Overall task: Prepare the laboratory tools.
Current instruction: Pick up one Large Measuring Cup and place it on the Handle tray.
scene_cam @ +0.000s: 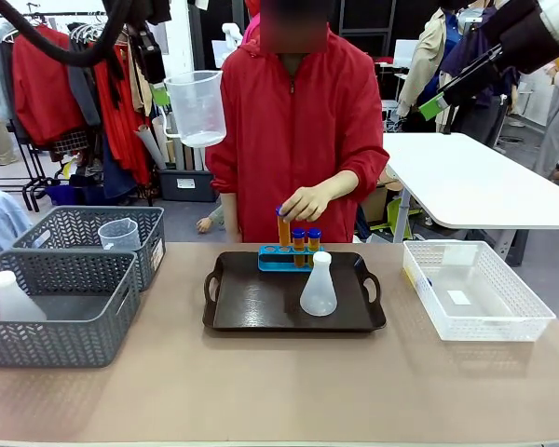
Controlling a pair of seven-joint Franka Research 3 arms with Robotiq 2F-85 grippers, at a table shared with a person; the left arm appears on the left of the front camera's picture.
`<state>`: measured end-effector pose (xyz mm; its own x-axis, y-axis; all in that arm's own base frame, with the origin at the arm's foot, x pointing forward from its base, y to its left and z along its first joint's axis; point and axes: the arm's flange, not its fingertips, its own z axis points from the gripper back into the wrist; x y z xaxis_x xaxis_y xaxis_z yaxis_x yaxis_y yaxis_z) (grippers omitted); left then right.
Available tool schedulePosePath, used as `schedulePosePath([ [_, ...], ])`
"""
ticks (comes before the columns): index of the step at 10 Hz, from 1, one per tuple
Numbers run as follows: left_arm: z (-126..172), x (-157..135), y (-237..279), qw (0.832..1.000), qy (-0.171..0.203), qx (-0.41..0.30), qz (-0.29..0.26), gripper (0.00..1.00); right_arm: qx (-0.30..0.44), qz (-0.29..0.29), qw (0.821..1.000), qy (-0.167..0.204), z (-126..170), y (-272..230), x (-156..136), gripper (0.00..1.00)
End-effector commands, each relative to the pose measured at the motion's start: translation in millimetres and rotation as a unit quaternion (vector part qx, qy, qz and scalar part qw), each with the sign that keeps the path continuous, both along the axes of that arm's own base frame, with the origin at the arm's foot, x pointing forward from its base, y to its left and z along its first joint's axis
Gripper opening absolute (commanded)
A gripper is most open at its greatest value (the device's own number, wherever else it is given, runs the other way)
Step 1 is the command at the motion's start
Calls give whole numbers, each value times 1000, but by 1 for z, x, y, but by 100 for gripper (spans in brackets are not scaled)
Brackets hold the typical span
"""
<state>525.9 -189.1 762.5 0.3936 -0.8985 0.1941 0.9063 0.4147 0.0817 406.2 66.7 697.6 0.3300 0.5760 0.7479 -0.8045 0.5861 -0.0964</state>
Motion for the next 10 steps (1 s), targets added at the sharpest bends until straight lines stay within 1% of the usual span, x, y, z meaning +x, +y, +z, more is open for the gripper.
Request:
schedulePosePath([
  [1,0,1,-6,1000,1,0,-8,0,5,3,1000,0,0,-1,0,100],
  [8,0,1,-6,1000,1,0,-8,0,5,3,1000,0,0,-1,0,100],
  [9,-5,1,-7,1000,4,1,-7,0,5,3,1000,0,0,-1,0,100],
  [10,-11,-2,-22,1000,11,14,-17,0,5,3,1000,0,0,-1,0,100],
])
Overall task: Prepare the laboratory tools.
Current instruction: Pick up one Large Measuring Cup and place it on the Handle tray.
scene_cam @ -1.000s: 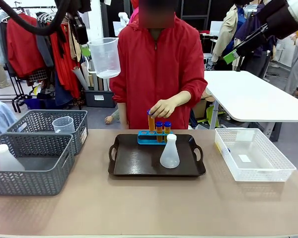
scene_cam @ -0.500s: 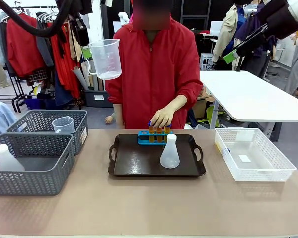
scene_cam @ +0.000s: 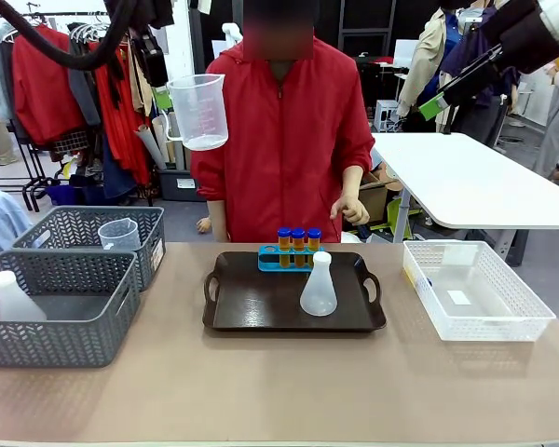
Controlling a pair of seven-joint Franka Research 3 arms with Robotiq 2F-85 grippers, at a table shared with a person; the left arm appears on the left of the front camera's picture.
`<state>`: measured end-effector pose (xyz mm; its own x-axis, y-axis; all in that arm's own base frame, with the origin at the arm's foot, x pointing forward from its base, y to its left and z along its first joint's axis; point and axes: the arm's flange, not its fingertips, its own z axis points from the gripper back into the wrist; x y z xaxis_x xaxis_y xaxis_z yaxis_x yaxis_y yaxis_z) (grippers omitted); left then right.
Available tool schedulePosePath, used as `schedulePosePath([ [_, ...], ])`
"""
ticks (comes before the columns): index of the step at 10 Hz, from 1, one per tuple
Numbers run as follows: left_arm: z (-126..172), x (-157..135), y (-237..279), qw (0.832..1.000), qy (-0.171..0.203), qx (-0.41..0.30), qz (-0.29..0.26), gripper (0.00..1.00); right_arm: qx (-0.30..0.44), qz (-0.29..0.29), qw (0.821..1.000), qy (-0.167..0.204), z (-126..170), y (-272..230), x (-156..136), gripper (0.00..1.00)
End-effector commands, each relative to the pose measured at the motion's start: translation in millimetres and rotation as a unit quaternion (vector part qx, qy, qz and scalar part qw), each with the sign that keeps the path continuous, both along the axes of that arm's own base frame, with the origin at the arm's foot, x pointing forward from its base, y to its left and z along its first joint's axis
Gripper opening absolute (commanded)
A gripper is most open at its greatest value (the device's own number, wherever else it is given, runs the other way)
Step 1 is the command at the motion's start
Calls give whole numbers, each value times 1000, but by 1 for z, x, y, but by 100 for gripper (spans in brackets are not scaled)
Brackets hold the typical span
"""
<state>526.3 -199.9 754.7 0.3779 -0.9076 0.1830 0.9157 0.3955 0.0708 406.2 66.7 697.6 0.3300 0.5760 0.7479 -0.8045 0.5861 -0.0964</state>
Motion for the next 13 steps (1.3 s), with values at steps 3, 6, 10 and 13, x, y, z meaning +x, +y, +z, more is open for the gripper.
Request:
schedulePosePath([
  [3,-42,-13,-52,997,11,41,-59,0,5,3,1000,0,0,-1,-1,100],
  [6,-89,-39,-76,993,25,43,-109,0,5,3,1000,0,0,-1,-1,100],
  [10,-157,-47,-87,992,-26,55,-114,0,5,3,1000,0,0,-1,-1,100],
  [13,-176,-38,-87,995,9,34,-98,0,5,3,1000,0,0,-1,-1,100],
])
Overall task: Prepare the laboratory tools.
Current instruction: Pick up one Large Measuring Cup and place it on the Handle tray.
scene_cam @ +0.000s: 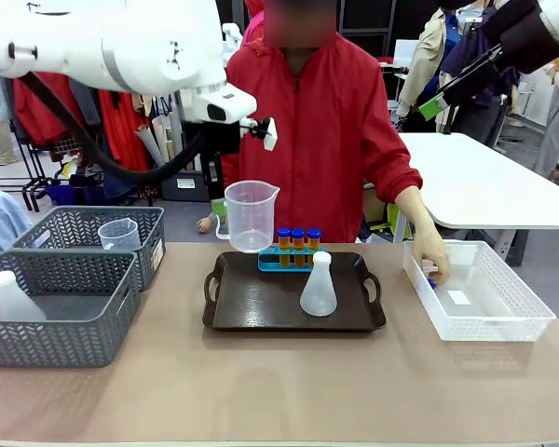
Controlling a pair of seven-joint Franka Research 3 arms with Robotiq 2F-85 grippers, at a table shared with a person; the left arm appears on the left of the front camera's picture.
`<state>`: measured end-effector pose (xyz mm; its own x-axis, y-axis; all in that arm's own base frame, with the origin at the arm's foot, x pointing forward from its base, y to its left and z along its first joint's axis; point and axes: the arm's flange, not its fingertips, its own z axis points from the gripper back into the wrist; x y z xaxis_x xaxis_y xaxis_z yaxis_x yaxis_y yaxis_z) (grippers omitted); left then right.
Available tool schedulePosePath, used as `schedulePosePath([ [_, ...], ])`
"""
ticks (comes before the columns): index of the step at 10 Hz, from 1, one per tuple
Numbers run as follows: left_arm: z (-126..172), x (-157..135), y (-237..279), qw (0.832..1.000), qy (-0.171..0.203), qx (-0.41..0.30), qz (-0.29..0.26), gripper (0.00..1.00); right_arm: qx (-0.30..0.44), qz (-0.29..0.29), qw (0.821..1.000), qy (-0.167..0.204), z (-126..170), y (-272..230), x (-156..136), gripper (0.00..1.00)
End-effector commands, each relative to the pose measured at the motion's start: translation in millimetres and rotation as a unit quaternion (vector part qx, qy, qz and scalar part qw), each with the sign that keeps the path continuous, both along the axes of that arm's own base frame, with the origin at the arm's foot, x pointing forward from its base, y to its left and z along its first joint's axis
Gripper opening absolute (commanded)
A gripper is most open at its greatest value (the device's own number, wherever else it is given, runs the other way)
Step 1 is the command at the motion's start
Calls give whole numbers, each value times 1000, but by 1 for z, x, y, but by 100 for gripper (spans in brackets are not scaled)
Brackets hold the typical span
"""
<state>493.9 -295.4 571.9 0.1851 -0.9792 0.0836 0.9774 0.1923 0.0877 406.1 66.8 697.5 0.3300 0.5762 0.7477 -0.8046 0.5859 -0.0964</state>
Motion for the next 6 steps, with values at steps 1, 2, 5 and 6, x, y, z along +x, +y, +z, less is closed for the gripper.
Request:
schedulePosePath([
  [1,38,2,8,999,-14,-35,38,0,5,3,1000,0,0,-1,0,100],
  [2,0,0,0,1000,0,0,0,0,5,3,1000,0,0,-1,0,100],
  [5,7,2,0,1000,0,-9,9,0,5,3,1000,0,0,-1,0,100],
  [6,-2,11,-5,1000,6,-9,8,0,5,3,1000,0,0,-1,0,100],
])
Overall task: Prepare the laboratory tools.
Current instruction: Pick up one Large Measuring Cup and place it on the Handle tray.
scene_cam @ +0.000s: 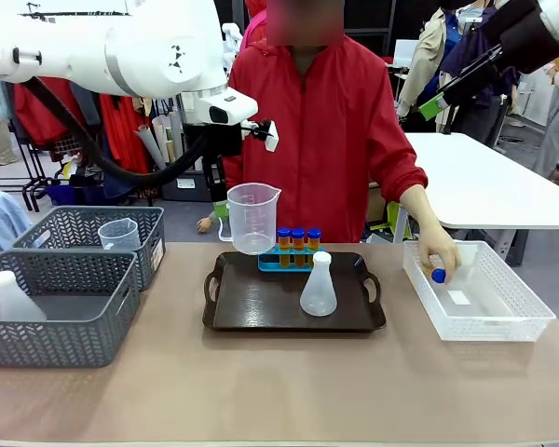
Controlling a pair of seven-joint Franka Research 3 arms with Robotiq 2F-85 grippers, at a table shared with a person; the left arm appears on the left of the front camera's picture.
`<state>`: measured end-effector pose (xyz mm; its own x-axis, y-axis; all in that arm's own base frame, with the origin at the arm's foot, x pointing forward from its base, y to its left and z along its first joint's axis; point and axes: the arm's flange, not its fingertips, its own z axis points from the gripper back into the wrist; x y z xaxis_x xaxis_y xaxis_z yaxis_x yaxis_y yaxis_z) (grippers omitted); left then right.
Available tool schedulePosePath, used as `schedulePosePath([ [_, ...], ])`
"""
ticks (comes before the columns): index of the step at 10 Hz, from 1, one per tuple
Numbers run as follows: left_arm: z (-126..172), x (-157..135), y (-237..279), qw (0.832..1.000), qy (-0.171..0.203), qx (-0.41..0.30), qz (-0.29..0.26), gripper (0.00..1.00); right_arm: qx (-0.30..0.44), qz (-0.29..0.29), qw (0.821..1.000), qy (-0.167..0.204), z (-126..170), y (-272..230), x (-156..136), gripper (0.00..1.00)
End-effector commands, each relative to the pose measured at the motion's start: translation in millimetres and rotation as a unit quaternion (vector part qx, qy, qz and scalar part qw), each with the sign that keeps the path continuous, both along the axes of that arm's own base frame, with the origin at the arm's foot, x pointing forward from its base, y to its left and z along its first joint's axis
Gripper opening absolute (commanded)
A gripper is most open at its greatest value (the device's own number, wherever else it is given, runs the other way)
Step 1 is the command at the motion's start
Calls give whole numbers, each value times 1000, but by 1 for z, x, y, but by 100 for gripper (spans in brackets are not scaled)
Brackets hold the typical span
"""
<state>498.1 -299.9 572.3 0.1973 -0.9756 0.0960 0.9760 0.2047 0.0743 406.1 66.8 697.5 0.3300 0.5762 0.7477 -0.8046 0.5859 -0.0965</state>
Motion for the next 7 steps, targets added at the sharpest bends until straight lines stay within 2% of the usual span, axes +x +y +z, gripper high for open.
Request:
schedulePosePath([
  [1,-17,16,-2,1000,6,4,-7,0,5,3,1000,0,0,-1,0,100],
  [3,-44,23,-9,1000,6,8,-10,0,5,3,1000,0,0,-1,0,100],
  [6,-83,28,-9,999,30,6,-9,0,5,3,1000,0,0,-1,0,100],
  [7,-95,26,-12,1000,20,21,-7,0,5,3,1000,0,0,-1,0,100],
])
